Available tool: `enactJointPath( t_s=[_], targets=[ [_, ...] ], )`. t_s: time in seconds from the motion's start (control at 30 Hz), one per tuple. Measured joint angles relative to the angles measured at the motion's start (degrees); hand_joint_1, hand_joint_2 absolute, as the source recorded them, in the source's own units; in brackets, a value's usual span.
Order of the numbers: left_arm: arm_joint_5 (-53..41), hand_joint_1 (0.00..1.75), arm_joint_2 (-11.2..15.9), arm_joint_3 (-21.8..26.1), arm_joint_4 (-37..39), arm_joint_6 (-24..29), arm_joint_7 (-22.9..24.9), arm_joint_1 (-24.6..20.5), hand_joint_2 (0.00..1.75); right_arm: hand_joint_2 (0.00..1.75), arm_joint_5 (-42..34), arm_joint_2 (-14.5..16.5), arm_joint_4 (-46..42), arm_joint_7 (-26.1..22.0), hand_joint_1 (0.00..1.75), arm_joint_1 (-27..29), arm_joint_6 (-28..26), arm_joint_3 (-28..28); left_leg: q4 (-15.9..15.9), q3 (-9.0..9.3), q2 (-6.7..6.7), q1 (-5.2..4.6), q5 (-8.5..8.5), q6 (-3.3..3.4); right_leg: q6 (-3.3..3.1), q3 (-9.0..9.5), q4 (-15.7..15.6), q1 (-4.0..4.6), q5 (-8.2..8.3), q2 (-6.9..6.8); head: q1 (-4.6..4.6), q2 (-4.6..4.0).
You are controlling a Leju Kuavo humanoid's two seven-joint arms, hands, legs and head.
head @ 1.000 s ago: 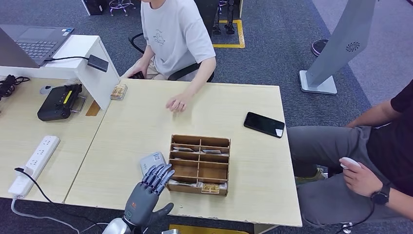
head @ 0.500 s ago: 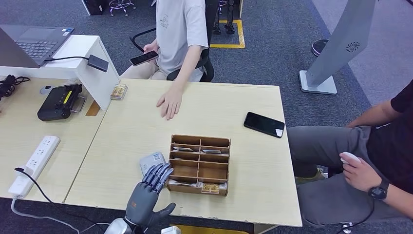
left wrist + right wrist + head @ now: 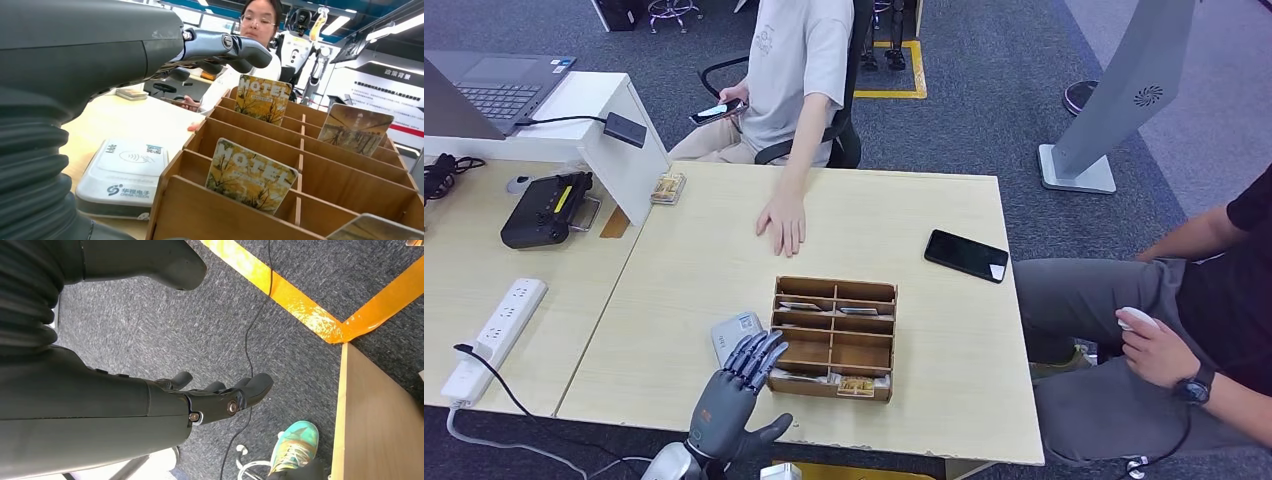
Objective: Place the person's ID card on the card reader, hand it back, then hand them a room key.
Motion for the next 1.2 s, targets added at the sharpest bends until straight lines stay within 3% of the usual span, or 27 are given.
enactJointPath(
  t_s=[1.2],
  targets=[
    [0.90, 0.00, -0.18, -2.37, 0.32, -1.19, -0.69, -1.48, 1.75, 1.75, -0.52, -0.23, -0.34, 0.29, 0.00, -0.20, 0.11, 1.55, 0.00, 0.00, 0.00, 0.00, 0.00, 0.00, 0.00, 0.00, 0.00, 0.00, 0.00, 0.00, 0.00, 0.00]
  ],
)
